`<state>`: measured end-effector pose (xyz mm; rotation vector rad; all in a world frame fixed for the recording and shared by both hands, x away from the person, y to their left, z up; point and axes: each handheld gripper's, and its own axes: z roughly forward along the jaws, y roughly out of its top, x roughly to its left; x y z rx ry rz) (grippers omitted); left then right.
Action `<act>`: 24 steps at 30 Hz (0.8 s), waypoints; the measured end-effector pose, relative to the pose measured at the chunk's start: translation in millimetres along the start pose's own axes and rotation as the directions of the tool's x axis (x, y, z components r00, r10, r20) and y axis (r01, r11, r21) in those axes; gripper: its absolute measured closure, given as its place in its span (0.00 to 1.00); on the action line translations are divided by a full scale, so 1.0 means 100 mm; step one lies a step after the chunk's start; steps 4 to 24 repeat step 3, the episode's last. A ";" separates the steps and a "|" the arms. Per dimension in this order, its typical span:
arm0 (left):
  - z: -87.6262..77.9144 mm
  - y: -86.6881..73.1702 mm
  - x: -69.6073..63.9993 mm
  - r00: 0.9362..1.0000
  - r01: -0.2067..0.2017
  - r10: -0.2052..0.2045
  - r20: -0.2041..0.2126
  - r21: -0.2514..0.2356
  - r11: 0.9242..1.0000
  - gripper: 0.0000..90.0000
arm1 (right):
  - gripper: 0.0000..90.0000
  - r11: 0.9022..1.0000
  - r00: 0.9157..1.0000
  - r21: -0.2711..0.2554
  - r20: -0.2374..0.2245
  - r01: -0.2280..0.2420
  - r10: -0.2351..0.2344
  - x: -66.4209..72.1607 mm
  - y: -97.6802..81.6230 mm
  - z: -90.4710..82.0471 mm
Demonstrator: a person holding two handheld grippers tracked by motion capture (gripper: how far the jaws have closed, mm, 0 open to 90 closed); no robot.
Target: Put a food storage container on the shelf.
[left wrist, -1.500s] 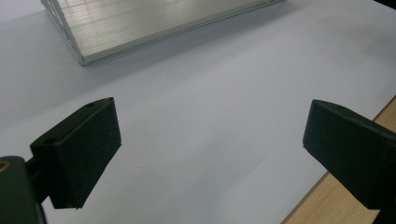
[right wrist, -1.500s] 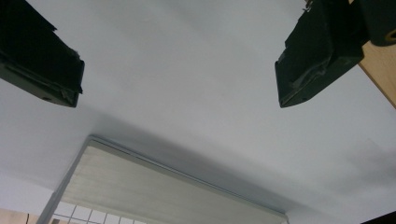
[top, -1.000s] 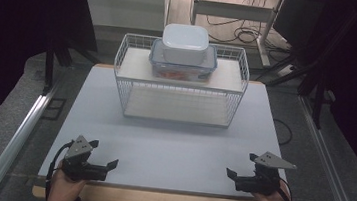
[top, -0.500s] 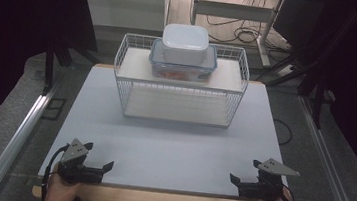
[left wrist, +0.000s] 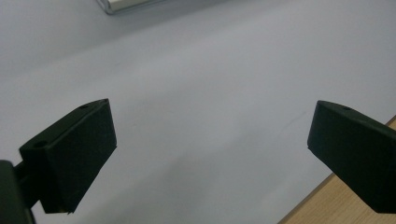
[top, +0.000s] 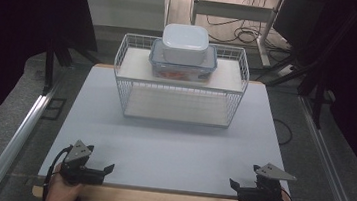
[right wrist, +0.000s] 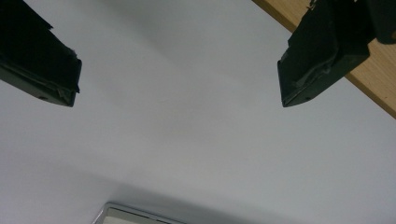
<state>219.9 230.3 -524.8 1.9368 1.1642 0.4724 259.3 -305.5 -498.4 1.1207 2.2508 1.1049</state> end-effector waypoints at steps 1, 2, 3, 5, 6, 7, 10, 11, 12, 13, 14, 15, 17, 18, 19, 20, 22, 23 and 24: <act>0.01 0.00 0.00 1.000 0.000 0.000 0.000 0.004 1.000 0.01 | 0.00 1.000 1.000 0.000 0.000 0.000 0.000 0.00 0.00 0.00; 0.01 0.00 0.00 1.000 0.000 0.000 0.000 0.005 1.000 0.01 | 0.00 1.000 1.000 0.001 0.002 0.001 -0.001 0.00 0.00 0.00; 0.01 0.00 0.00 1.000 0.000 0.000 0.000 0.003 1.000 0.01 | 0.00 1.000 1.000 0.004 0.004 0.004 -0.004 0.00 0.00 0.01; 0.01 0.00 0.00 1.000 0.000 0.000 0.000 0.003 1.000 0.01 | 0.00 1.000 1.000 0.004 0.004 0.004 -0.004 0.00 0.00 0.01; 0.01 0.00 0.00 1.000 0.000 0.000 0.000 0.003 1.000 0.01 | 0.00 1.000 1.000 0.004 0.004 0.004 -0.004 0.00 0.00 0.01; 0.01 0.00 0.00 1.000 0.000 0.000 0.000 0.003 1.000 0.01 | 0.00 1.000 1.000 0.004 0.004 0.004 -0.004 0.00 0.00 0.01; 0.01 0.00 0.00 1.000 0.000 0.000 0.000 0.003 1.000 0.01 | 0.00 1.000 1.000 0.004 0.004 0.004 -0.004 0.00 0.00 0.01; 0.01 0.00 0.00 1.000 0.000 0.000 0.000 0.003 1.000 0.01 | 0.00 1.000 1.000 0.004 0.004 0.004 -0.004 0.00 0.00 0.01; 0.01 0.00 0.00 1.000 0.000 0.000 0.000 0.003 1.000 0.01 | 0.00 1.000 1.000 0.004 0.004 0.004 -0.004 0.00 0.00 0.01; 0.01 0.00 0.00 1.000 0.000 0.000 0.000 0.003 1.000 0.01 | 0.00 1.000 1.000 0.004 0.004 0.004 -0.004 0.00 0.00 0.01; 0.01 0.00 0.00 1.000 0.000 0.000 0.000 0.003 1.000 0.01 | 0.00 1.000 1.000 0.004 0.004 0.004 -0.004 0.00 0.00 0.01; 0.01 0.00 0.00 1.000 0.000 0.000 0.000 0.003 1.000 0.01 | 0.00 1.000 1.000 0.004 0.004 0.004 -0.004 0.00 0.00 0.01; 0.01 0.00 0.00 1.000 0.000 0.000 0.000 0.003 1.000 0.01 | 0.00 1.000 1.000 0.004 0.004 0.004 -0.004 0.00 0.00 0.01; 0.01 0.00 0.00 1.000 0.000 0.000 0.000 0.003 1.000 0.01 | 0.00 1.000 1.000 0.004 0.004 0.004 -0.004 0.00 0.00 0.01; 0.01 0.00 0.00 1.000 0.000 0.000 0.000 0.003 1.000 0.01 | 0.00 1.000 1.000 0.004 0.004 0.004 -0.004 0.00 0.00 0.01; 0.01 0.00 0.00 1.000 0.000 0.000 0.000 0.003 1.000 0.01 | 0.00 1.000 1.000 0.004 0.004 0.004 -0.004 0.00 0.00 0.01; 0.01 0.00 0.00 1.000 0.000 0.000 0.000 0.003 1.000 0.01 | 0.00 1.000 1.000 0.004 0.004 0.004 -0.004 0.00 0.00 0.01; 0.01 0.00 0.00 1.000 0.000 0.000 0.000 0.003 1.000 0.01 | 0.00 1.000 1.000 0.004 0.004 0.004 -0.004 0.00 0.00 0.01; 0.01 0.00 0.00 1.000 0.000 0.000 0.000 0.003 1.000 0.01 | 0.00 1.000 1.000 0.004 0.004 0.004 -0.004 0.00 0.00 0.01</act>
